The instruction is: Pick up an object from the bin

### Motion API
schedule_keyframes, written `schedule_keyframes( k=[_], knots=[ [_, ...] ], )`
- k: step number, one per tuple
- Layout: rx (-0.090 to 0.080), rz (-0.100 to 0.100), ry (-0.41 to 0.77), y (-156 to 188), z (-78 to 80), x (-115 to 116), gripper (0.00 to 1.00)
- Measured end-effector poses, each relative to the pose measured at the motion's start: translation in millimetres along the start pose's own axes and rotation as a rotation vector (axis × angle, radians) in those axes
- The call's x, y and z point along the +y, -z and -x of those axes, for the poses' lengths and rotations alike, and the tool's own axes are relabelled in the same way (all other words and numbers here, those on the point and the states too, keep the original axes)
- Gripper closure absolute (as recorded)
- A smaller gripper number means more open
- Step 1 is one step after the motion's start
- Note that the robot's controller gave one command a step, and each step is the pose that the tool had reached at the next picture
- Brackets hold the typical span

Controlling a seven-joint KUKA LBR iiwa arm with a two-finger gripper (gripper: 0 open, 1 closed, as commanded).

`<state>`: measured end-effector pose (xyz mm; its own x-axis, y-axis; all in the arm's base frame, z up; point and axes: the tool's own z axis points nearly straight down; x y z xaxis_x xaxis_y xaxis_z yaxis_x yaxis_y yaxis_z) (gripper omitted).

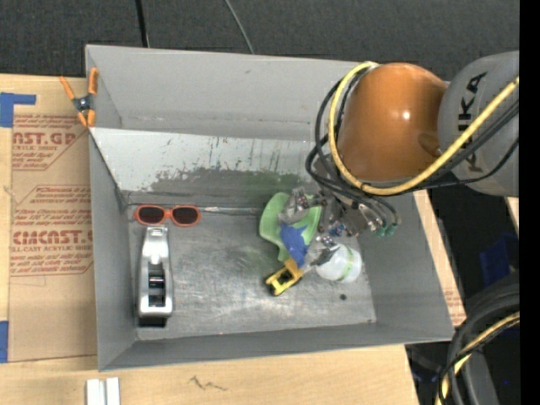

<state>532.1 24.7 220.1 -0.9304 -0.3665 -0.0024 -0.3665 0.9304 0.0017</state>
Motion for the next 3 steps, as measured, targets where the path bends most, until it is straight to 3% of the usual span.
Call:
schedule_keyframes(
  k=[2, 3],
  knots=[
    [0.0, 0.0, 0.0, 0, 0.0, 0, 1.0],
    [0.001, 0.0, 0.399, 3, -5.7, 15, 1.0]
  ],
)
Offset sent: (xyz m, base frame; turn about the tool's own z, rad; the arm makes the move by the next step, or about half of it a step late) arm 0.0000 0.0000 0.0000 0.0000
